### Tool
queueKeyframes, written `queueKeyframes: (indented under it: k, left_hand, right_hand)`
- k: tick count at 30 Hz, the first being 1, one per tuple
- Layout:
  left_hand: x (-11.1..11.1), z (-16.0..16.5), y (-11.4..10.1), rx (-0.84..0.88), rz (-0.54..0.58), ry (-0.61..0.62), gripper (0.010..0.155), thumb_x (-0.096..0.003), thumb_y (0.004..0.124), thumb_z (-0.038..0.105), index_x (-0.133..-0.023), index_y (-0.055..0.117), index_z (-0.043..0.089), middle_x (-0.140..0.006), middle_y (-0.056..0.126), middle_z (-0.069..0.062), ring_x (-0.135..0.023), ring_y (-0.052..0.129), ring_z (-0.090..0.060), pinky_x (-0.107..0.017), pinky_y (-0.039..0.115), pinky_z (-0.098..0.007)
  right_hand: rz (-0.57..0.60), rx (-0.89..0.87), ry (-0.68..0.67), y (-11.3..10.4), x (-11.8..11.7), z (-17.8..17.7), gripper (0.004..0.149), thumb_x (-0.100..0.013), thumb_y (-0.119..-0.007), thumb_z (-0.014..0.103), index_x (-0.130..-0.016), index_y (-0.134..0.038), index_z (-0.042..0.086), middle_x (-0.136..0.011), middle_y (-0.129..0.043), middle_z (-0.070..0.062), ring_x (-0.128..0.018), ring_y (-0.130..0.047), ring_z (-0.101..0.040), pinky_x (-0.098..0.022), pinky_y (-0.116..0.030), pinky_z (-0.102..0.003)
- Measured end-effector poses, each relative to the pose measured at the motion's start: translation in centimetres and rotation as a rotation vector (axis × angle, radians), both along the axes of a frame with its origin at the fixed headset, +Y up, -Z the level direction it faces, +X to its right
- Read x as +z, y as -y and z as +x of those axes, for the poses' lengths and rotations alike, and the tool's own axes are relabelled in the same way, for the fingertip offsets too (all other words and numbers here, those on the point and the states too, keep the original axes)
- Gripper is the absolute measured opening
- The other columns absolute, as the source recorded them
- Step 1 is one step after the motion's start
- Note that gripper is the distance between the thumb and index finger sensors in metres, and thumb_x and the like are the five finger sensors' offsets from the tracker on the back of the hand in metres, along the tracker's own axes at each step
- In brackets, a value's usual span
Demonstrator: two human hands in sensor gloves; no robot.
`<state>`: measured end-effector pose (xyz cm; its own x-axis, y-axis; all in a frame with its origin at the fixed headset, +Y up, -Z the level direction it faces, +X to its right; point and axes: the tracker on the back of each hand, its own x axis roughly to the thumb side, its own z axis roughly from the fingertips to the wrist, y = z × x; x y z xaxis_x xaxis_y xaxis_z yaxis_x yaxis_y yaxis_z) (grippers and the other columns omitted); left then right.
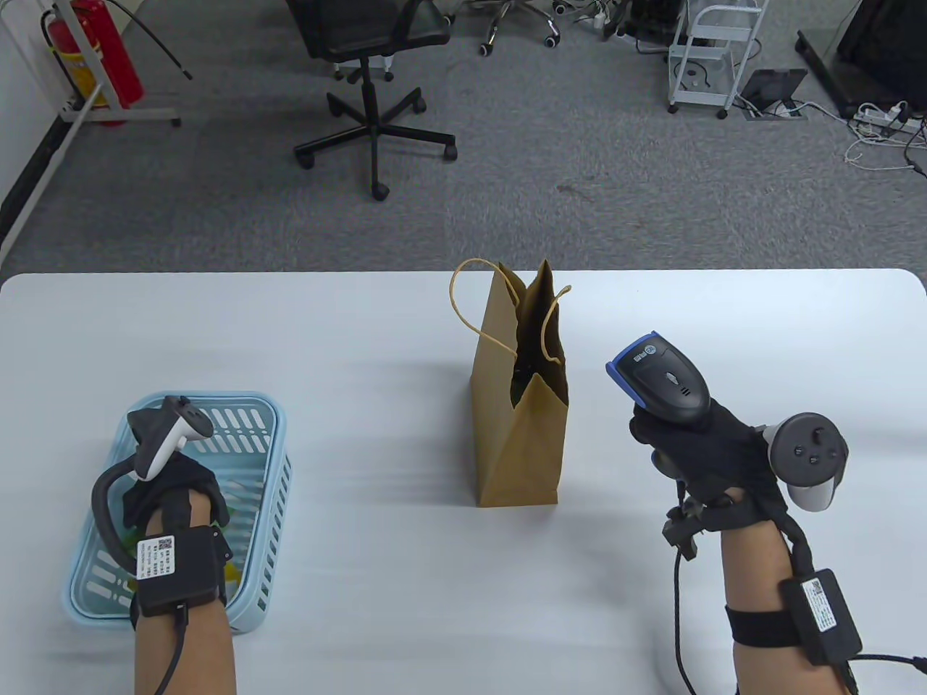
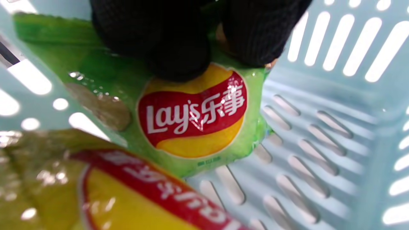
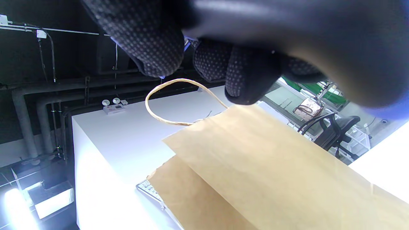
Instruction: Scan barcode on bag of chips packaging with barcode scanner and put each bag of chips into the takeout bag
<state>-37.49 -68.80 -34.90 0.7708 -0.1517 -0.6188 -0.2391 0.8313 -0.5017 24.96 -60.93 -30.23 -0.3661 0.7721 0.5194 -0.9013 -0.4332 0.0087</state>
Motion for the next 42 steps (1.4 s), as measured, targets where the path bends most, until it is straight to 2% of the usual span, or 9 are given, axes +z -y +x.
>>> queueKeyframes:
  k: [7,10,15,20,24,26,29,32,42]
  left_hand:
    - [1.2,0.6,-3.2,-0.011,0.192,0.03,0.042,-0.0526,0.078,0.028,-0.094,0.086,0.024,-0.1,0.071,-0.011,-0.063,0.094,-0.03,-0.048,0.083,-0.042]
    - [1.9,1.2,-5.4,-0.006,0.269,0.05,0.041,-0.0523,0.077,0.026,-0.093,0.085,0.024,-0.1,0.071,-0.011,-0.065,0.095,-0.032,-0.048,0.083,-0.042]
    - [3.8,2.8,-10.6,-0.053,0.433,0.097,0.04,-0.0519,0.078,0.023,-0.091,0.086,0.026,-0.104,0.07,-0.007,-0.073,0.093,-0.034,-0.053,0.082,-0.045]
    - [6.2,4.1,-15.4,0.054,0.758,0.184,0.039,-0.0522,0.078,0.021,-0.09,0.085,0.029,-0.111,0.059,-0.006,-0.086,0.086,-0.034,-0.064,0.077,-0.049]
    - [8.3,5.6,-18.3,0.279,1.08,0.348,0.038,-0.0524,0.078,0.021,-0.089,0.085,0.031,-0.114,0.052,-0.007,-0.092,0.082,-0.033,-0.069,0.074,-0.05]
    - [9.0,6.7,-19.1,0.354,1.196,0.44,0.038,-0.0522,0.078,0.021,-0.088,0.085,0.032,-0.114,0.051,-0.007,-0.093,0.081,-0.033,-0.07,0.073,-0.05]
    - [9.5,8.7,-19.7,0.45,1.319,0.598,0.038,-0.0525,0.078,0.021,-0.088,0.085,0.033,-0.115,0.05,-0.005,-0.096,0.079,-0.032,-0.073,0.07,-0.052]
    - [9.3,10.6,-19.5,0.518,1.38,0.736,0.038,-0.0525,0.077,0.021,-0.088,0.084,0.033,-0.115,0.051,-0.002,-0.099,0.076,-0.032,-0.075,0.067,-0.054]
    - [8.3,16.3,-15.5,0.62,1.442,1.08,0.037,-0.0519,0.075,0.019,-0.085,0.084,0.033,-0.113,0.056,-0.001,-0.095,0.075,-0.032,-0.076,0.062,-0.056]
  right_hand:
    - [0.007,-0.01,-0.001,-0.1,0.1,0.2,0.058,-0.058,-0.085,0.035,-0.1,-0.069,-0.001,-0.081,-0.091,-0.017,-0.058,-0.105,-0.032,-0.047,-0.086,-0.055]
    - [0.012,-0.013,-0.002,-0.1,0.1,0.2,0.058,-0.057,-0.085,0.035,-0.1,-0.069,-0.001,-0.081,-0.091,-0.017,-0.058,-0.105,-0.032,-0.047,-0.086,-0.055]
    - [0.026,-0.021,-0.01,-0.3,0.4,0.2,0.058,-0.058,-0.085,0.035,-0.1,-0.069,-0.001,-0.081,-0.091,-0.017,-0.058,-0.105,-0.032,-0.047,-0.086,-0.055]
    - [0.037,-0.029,-0.022,-0.5,0.7,0.1,0.058,-0.058,-0.085,0.035,-0.1,-0.069,-0.001,-0.081,-0.091,-0.017,-0.058,-0.105,-0.032,-0.047,-0.086,-0.055]
    - [0.049,-0.03,-0.043,-0.8,1.0,-0.2,0.058,-0.058,-0.085,0.035,-0.1,-0.069,-0.001,-0.081,-0.091,-0.017,-0.058,-0.105,-0.032,-0.047,-0.086,-0.055]
    - [0.056,-0.029,-0.054,-1.0,1.2,-0.4,0.058,-0.058,-0.085,0.035,-0.1,-0.069,-0.001,-0.081,-0.091,-0.017,-0.058,-0.105,-0.032,-0.047,-0.086,-0.055]
    - [0.071,-0.022,-0.069,-1.3,1.6,-0.7,0.058,-0.058,-0.085,0.035,-0.1,-0.069,0.0,-0.081,-0.091,-0.017,-0.058,-0.105,-0.032,-0.047,-0.086,-0.055]
    - [0.081,-0.02,-0.083,-1.5,1.9,-1.0,0.057,-0.058,-0.085,0.035,-0.1,-0.069,0.0,-0.081,-0.091,-0.017,-0.058,-0.105,-0.032,-0.047,-0.086,-0.055]
    - [0.082,0.004,-0.176,-1.6,2.1,-2.9,0.057,-0.058,-0.085,0.036,-0.099,-0.07,0.0,-0.079,-0.092,-0.016,-0.055,-0.106,-0.031,-0.045,-0.087,-0.054]
